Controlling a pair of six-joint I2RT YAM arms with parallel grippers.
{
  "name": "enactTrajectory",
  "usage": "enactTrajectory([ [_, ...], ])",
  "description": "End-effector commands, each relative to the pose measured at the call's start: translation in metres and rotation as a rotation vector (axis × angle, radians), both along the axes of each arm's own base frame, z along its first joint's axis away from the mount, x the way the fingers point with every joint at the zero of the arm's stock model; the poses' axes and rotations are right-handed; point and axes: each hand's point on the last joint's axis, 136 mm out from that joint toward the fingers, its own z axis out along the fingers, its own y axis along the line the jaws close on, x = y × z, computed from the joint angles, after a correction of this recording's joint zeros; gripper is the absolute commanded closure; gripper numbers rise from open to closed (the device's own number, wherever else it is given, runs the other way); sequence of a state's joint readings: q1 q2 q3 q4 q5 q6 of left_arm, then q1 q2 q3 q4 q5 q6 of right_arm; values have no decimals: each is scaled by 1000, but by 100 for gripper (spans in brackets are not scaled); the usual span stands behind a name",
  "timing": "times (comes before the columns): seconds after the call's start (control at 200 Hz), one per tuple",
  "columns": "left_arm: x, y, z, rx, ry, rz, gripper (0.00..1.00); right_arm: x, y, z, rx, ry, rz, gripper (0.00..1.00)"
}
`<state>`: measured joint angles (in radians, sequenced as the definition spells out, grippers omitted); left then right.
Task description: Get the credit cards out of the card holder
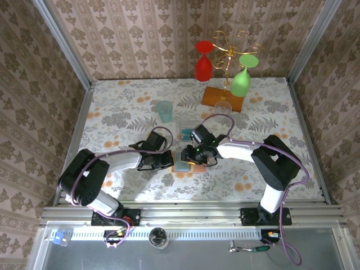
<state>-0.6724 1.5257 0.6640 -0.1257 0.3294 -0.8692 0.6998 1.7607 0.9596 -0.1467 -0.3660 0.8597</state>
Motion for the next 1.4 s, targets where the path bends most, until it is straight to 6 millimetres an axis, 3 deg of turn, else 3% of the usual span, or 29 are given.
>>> enactTrajectory([
  [0.0,2,-1,3,8,5,-18,100,-4,-16,-4,-54,1,-12,64],
  [0.71,12,-4,22,-1,-37,-22,99,-3,-23,-4,-49,-8,-27,65],
  [0.87,16,-9,35,-42,-63,-12,94,-1,-23,-4,-45,-5,-31,67],
  [1.06,22,-29,51,-207,-88,16,79,0,-21,-3,-36,-7,-29,69],
  [1.395,16,-38,32,-218,-20,13,74,0,-22,-4,-35,-5,-31,71],
])
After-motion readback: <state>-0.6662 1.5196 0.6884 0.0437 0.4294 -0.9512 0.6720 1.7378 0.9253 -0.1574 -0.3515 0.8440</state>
